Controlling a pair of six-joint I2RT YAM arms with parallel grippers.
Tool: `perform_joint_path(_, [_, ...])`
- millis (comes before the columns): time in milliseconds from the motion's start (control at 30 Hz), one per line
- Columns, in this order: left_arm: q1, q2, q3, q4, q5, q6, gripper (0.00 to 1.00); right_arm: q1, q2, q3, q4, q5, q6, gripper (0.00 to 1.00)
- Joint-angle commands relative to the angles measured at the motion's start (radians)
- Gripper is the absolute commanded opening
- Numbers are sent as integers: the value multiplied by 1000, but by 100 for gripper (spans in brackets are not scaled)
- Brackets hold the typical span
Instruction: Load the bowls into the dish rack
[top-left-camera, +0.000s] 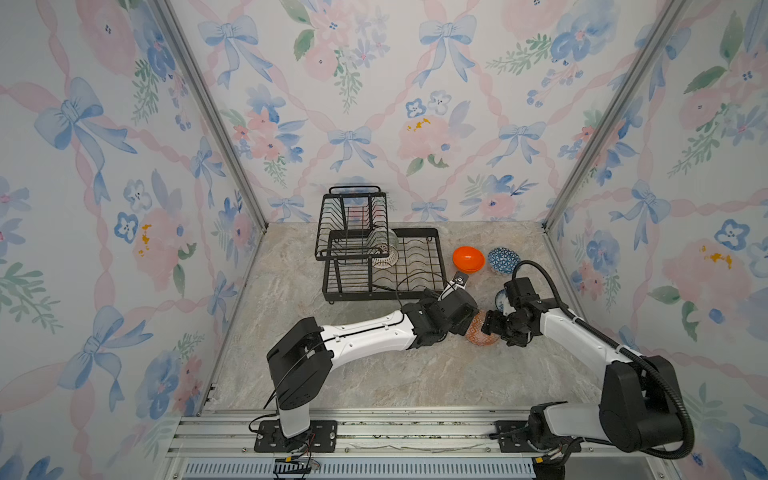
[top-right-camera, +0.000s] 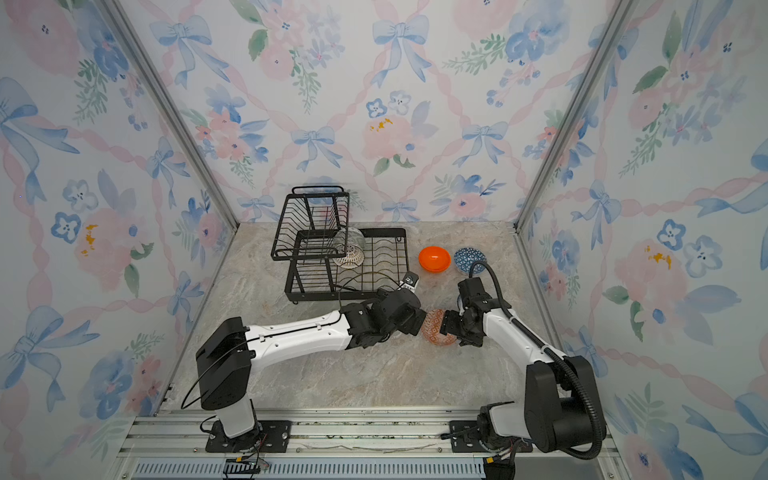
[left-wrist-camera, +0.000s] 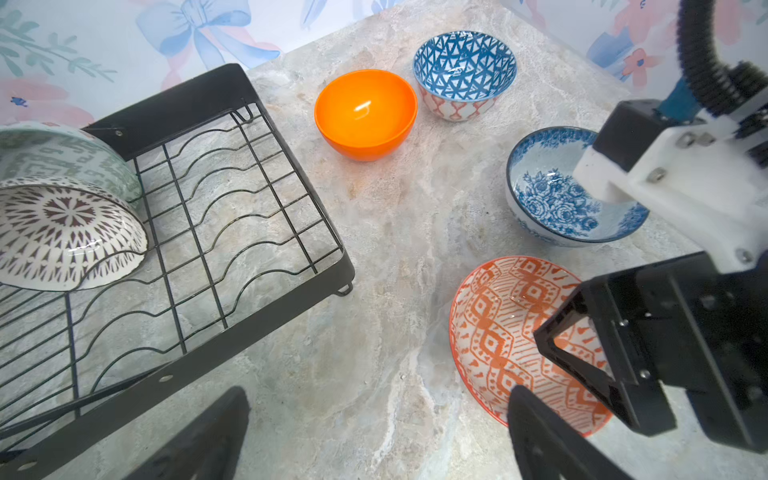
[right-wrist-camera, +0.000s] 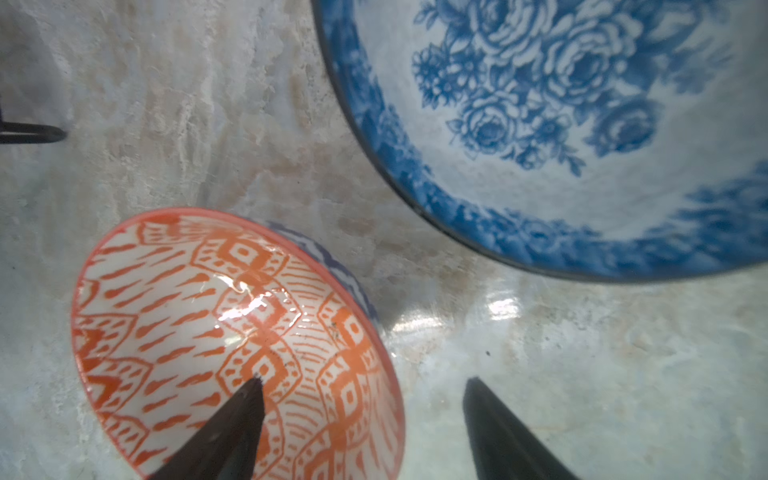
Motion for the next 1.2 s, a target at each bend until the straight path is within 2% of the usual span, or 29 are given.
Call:
perform_joint_path(0, [2, -21, 10, -6, 26, 3, 98, -14, 16, 9, -6, 14, -1, 71])
perform_joint_path(133, [1, -24, -9, -7, 54, -42, 98, -19, 25, 9, -7, 13, 5, 55])
perform_joint_path(467, [1, -8, -18, -6, 126, -106, 98, -28, 33, 13, -14, 3, 2, 28])
perform_joint_path(600, [10, -4, -22, -7, 187, -162, 98, -27, 27, 13, -19, 10, 11, 26])
perform_joint_path(933, [75, 15, -82, -7, 355, -372, 98, -15, 8, 16, -18, 25, 40, 10])
perform_joint_path(1167, [77, 35, -74, -6, 407, -405, 95, 14, -19, 53, -38, 44, 64, 5])
